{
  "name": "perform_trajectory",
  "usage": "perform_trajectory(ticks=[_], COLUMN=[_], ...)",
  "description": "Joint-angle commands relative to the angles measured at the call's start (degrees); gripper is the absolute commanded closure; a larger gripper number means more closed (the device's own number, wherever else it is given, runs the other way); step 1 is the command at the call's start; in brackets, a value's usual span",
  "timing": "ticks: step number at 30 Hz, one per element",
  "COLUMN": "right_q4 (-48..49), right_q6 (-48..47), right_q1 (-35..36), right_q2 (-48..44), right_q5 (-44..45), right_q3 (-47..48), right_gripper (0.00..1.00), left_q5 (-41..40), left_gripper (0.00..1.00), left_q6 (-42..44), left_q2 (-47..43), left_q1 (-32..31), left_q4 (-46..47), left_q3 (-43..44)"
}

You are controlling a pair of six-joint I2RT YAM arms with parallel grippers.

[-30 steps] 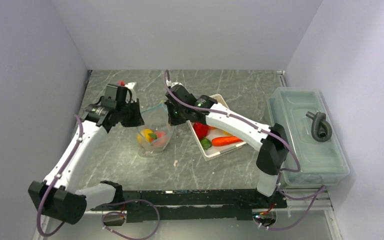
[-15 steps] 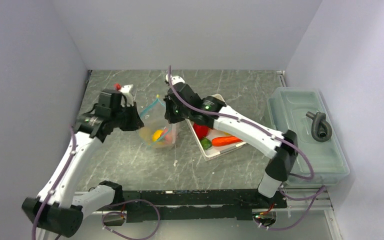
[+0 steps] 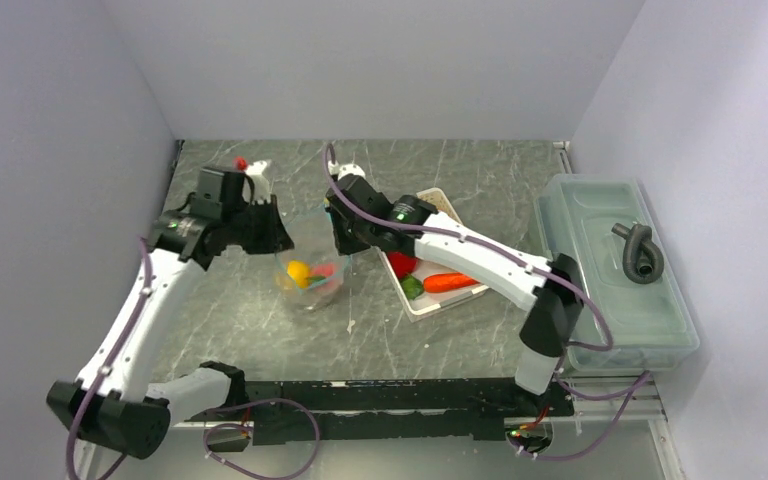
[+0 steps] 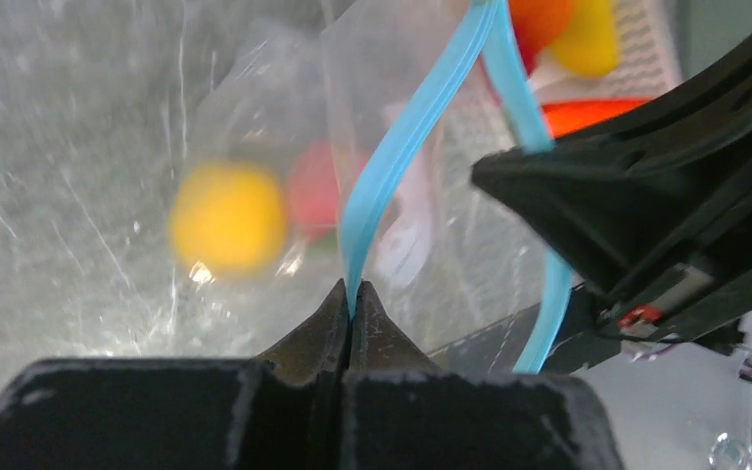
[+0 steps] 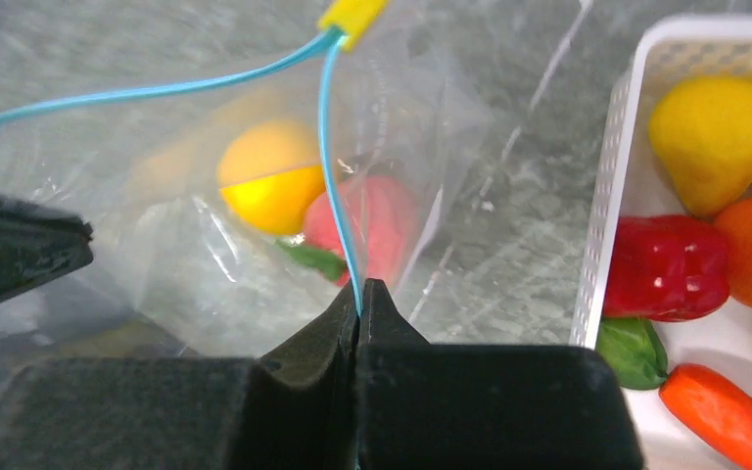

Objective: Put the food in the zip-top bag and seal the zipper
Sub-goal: Adjust the zipper food storage bag at the center of the board.

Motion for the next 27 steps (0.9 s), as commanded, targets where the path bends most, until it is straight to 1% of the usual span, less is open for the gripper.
perform_trajectory(ticks=[1,4,6,10,15,18,22,27], right_q4=[-0.85,0.23,1.61,2.29,4.26,4.71,2.48,1.49], right_q6=[-1.41,-1.73,-1.62,-1.02,0.75,1.07,0.77,0.18], right_q1=[3.40,5.89,6.32,5.97,3.49,2.42,2.20,3.32], right_q2=[-7.11,-9.39,-10.08,-8.12,-4.73,-2.93,-1.33,-4.93], right_q5=[6.34,8.74,8.33,8.60,4.76,2.74,2.80,5.55], right_q3=[7.59,8.28,7.14,3.92,-1.94,-3.36,-0.79,2.87], right_gripper=[1.00,1.00,1.00,1.00,1.00,1.00,1.00,1.00], left_q5=[0.96,-0.92,-2.97,-1.80,0.14,2.45,3.79,5.39], left_gripper=[1.00,0.98,0.97,1.00,1.00,1.00,1.00,1.00], left_q6=[2.43,3.12,2.94,1.66,0.03,0.31,0.88,1.55], left_q2=[-3.83,-5.52,-6.08,-4.89,-2.81,-0.11,0.84,-3.00], left_q1=[-0.03,0.02,-0.03,-0.03,-0.03,-0.03,-0.03,-0.03], left_q4=[-5.37,-5.30,-4.82,-2.66,1.99,2.59,1.55,-0.37], left_q3=[11.23,13.83,12.37,6.11,-2.71,-4.90,-4.19,1.63])
